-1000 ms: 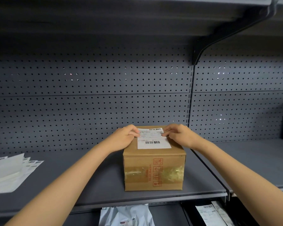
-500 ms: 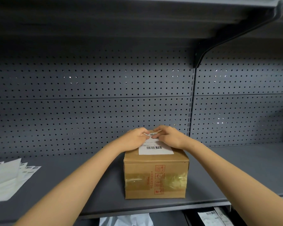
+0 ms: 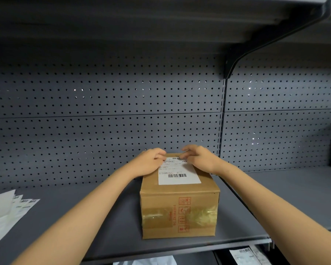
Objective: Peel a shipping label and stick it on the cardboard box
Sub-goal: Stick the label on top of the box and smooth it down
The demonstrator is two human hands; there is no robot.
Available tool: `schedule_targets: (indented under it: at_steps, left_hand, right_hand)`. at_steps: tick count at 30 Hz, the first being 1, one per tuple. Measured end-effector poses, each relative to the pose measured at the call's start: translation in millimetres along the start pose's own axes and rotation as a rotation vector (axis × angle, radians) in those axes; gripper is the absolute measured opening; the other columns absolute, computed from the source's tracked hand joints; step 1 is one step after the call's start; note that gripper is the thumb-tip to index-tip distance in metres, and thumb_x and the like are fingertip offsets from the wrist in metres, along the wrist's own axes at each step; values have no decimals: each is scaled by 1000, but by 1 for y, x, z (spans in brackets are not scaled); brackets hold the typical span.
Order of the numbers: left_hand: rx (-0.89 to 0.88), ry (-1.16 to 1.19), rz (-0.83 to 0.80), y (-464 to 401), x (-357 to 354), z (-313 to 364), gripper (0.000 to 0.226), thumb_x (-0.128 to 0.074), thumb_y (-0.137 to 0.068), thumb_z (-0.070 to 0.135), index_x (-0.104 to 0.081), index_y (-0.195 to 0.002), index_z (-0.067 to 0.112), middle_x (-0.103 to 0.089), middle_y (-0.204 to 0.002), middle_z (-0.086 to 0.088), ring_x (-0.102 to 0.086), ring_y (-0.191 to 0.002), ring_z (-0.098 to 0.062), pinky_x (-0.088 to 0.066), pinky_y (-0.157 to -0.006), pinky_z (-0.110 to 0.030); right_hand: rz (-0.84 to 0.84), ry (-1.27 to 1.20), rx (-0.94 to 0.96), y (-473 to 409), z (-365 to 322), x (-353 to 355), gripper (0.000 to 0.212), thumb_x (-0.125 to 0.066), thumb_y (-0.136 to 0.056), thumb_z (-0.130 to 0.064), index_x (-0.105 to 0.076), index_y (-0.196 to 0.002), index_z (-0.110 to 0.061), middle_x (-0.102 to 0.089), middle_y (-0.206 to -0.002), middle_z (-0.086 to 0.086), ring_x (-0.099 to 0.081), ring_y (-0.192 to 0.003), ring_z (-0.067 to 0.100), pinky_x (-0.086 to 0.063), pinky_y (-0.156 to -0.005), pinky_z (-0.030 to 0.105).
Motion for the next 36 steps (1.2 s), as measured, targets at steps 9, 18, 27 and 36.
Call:
schedule_targets:
  at_steps: [9,18,27,36]
  left_hand:
    - [3,-15,-7,-8,-3,-3,46,-35,-90,9,-38,-136,14,-55,-135,3,-48,-120,-12,-36,-98,-24]
    - [5,-46,62,-5,7,-10,46,-35,-92,12,-38,-137,14,-59,-131,5,-48,-122,-13,-32,-98,-24]
    - [-4,-64,-47,-19,-9,6,53,-33,-90,11,-30,-142,14,-53,-138,3,-56,-109,-15,-42,-88,-24]
    - [65,-17,25,2,11,-16,48,-32,-93,12,-33,-141,15,-54,-136,7,-44,-123,-11,-32,-97,-23]
  right_hand:
    - [-51,27,-3,-10,0,-10,43,-37,-89,-6,-39,-133,-8,-60,-126,5,-45,-123,19,-32,-102,27]
    - [13,26,-26,-10,12,5,39,-37,-89,-5,-42,-128,-8,-61,-123,6,-50,-110,16,-37,-94,25]
    - [-63,68,-16,-21,3,-13,47,-33,-88,-5,-36,-135,-12,-53,-134,5,-43,-126,21,-32,-104,29]
    - [-13,186,-46,-1,12,6,43,-33,-91,-11,-36,-134,-12,-52,-136,4,-46,-123,23,-36,-101,31]
Point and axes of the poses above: each hand's wrist, its own y-axis away from the middle knuckle, its own x-axis out of the back of the hand, z = x × y, the point moved 5 cm from there along -y, towards the middle knuckle
